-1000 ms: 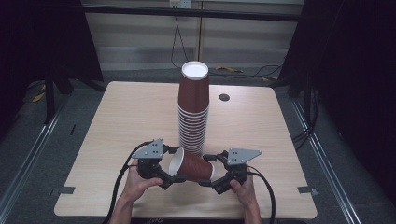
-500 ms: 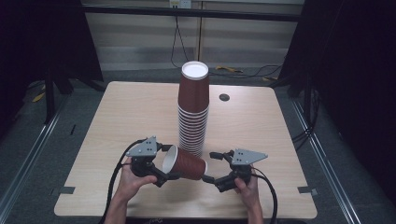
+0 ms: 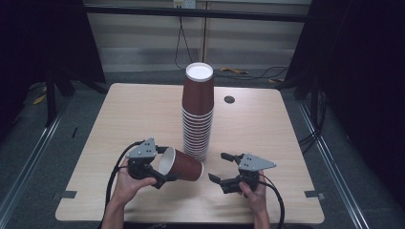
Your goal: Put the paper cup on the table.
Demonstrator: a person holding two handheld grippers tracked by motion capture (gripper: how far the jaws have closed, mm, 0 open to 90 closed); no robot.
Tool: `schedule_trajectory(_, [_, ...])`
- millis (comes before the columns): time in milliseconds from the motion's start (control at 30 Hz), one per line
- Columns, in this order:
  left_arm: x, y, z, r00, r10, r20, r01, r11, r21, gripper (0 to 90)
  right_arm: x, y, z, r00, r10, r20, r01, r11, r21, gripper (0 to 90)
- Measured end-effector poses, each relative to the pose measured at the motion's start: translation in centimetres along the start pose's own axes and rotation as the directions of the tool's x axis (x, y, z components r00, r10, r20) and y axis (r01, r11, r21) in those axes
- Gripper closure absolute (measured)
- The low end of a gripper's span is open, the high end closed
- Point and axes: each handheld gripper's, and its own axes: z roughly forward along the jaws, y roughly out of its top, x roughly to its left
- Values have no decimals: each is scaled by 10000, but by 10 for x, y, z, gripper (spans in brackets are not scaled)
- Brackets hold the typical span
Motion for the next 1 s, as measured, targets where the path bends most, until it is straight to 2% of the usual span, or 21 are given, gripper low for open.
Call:
schedule_trajectory(67, [2, 0, -2, 9999, 76, -86, -75, 9998, 197, 65, -1, -3, -1, 9995, 69, 295, -67, 10000, -74, 131])
schedule_trajectory(100, [2, 0, -2, 9998, 30, -194, -24, 9996, 282, 65, -2, -5, -1, 9980, 163, 607, -157, 9998, -101, 129])
schedule_trajectory(200, [3, -1, -4, 9994, -50, -356, 66, 9990, 438, 65, -3, -12, -2, 9917, 419, 1218, -333, 9969, -718, 131])
schedule_trajectory(267, [5, -2, -5, 9989, -138, -449, 160, 9987, 491, 65, -3, -16, -2, 9834, 319, 1786, -151, 9954, -945, 130])
schedule_trajectory(333, [9, -2, -6, 9980, -191, -605, 230, 9977, 644, 64, -4, -18, -2, 9774, 458, 2062, -243, 9941, -1054, 130])
schedule_trajectory(400, [10, -3, -7, 9966, -352, -738, 402, 9969, 675, 64, -4, -19, -1, 9690, 375, 2442, -115, 9942, -1070, 128])
schedule_trajectory(467, [13, -3, -10, 9960, -359, -816, 421, 9962, 761, 64, -5, -20, -1, 9669, 456, 2512, -157, 9927, -1198, 129])
schedule_trajectory(567, [18, -3, -14, 9931, -540, -1046, 631, 9942, 865, 63, -5, -22, 1, 9574, 486, 2847, -123, 9917, -1278, 129])
schedule_trajectory(633, [20, -2, -15, 9926, -592, -1058, 686, 9938, 873, 63, -6, -24, 2, 9487, 494, 3124, -26, 9889, -1483, 129])
schedule_trajectory(700, [20, -2, -15, 9928, -592, -1044, 689, 9934, 917, 63, -5, -25, 2, 9450, 297, 3258, 252, 9863, -1631, 129])
schedule_trajectory(733, [20, -2, -15, 9917, -635, -1114, 743, 9927, 951, 63, -5, -26, 2, 9439, 374, 3282, 179, 9864, -1637, 129])
schedule_trajectory(833, [23, -2, -16, 9884, -562, -1410, 757, 9878, 1364, 63, -7, -27, -2, 9484, 523, 3126, 83, 9818, -1895, 130])
schedule_trajectory(900, [26, -2, -18, 9861, -605, -1550, 842, 9850, 1509, 63, -6, -28, -3, 9488, 460, 3126, 203, 9784, -2056, 130])
schedule_trajectory(1000, [30, -3, -22, 9827, -764, -1689, 1011, 9845, 1430, 62, -5, -29, -4, 9495, 395, 3114, 326, 9743, -2231, 130])
